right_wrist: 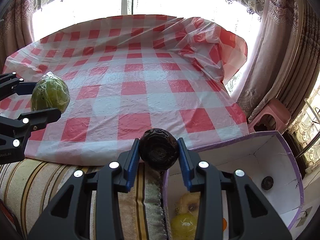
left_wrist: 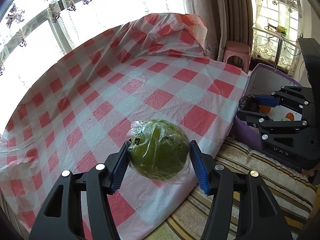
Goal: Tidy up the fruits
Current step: 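Carry the wrapped green fruit and the date over the white box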
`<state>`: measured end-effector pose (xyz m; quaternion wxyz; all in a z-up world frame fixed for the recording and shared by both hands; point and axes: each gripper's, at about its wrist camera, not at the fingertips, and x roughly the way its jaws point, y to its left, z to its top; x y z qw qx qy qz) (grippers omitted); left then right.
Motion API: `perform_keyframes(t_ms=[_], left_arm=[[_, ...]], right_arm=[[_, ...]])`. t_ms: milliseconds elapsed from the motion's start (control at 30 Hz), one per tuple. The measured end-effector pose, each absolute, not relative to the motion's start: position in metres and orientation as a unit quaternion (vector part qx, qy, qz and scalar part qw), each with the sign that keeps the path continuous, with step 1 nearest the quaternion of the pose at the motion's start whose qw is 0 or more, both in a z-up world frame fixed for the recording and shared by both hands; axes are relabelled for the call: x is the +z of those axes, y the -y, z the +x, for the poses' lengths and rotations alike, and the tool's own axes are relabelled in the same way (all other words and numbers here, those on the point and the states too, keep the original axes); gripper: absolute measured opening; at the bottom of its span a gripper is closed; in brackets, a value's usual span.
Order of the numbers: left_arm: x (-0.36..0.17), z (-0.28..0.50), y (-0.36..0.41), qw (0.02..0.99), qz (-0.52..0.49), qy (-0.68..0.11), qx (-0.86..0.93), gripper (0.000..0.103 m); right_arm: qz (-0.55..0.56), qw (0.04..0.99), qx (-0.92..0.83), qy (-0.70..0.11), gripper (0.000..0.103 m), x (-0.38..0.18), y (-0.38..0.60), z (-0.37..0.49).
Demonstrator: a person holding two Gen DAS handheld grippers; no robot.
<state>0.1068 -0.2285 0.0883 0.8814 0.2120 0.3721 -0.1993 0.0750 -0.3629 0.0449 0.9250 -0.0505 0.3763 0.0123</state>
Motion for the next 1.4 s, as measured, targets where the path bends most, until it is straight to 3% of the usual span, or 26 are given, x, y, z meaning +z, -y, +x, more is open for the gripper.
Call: perform_keyframes(t_ms=[900,1400], left_arm=[[0.068,0.111,0.36,0.811,0.283,-0.391,-0.33,0.057],[0.009,0.111,0.446,0.748,0.337,-0.431,-0.377,0.057]], right_arm=[[-0.004,0.907,-0.125,-0.401,0.037,0.02,0.502,0.049],[0.0,0.888,-0.203,-0.413,0.037,0.013,0.549,0.041]])
